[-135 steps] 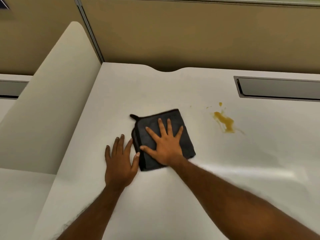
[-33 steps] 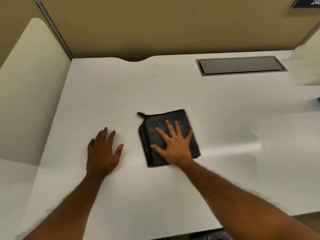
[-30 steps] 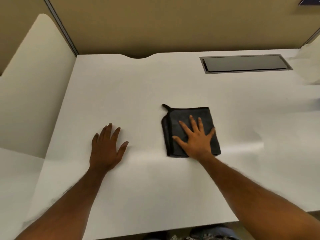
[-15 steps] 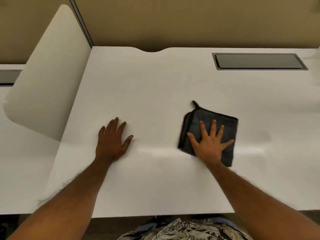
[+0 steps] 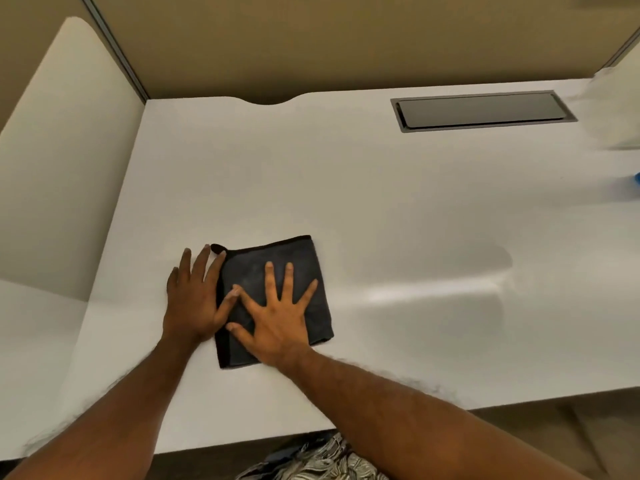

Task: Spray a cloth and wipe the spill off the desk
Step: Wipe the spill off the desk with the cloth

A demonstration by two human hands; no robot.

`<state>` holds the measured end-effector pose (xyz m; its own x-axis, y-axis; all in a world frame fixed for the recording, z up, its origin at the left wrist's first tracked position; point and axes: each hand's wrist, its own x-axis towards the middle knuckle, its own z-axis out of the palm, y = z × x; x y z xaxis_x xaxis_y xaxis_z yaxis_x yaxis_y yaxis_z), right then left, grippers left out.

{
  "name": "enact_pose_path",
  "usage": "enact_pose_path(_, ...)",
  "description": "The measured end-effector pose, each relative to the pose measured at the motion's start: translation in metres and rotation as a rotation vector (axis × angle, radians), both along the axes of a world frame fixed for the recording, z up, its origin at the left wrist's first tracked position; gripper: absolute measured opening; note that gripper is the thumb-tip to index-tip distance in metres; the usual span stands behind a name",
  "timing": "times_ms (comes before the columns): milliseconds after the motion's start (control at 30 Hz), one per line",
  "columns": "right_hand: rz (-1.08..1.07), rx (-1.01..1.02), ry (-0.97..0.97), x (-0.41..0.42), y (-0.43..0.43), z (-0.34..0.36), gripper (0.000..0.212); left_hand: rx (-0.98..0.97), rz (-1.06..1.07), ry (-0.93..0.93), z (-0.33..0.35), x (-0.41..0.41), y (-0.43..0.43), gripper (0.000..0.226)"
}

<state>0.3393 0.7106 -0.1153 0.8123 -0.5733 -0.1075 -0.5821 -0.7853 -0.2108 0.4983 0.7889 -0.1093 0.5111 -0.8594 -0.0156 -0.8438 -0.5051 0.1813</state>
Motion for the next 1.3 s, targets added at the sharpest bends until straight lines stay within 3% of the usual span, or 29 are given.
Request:
enact_pose_path(200, 0.041, -0.030, 0.026, -0.029, -0.036, -0.004, 0.068, 0.016, -0.033, 0.005, 0.001, -0.018, -0.019, 0.080)
enact_pose_path(667, -0.324, 0.009, 0.090, -0.155, -0.153, 0.007, 0.069, 0.040, -0.144, 0.040, 0.000, -0.089, -0.109, 0.080)
enact_pose_path(1300, -0.360, 0.027, 0.100, -0.266, -0.270, 0.006, 0.073, 0.034, -0.288, 0.014, 0.005, -0.221, -0.246, 0.074)
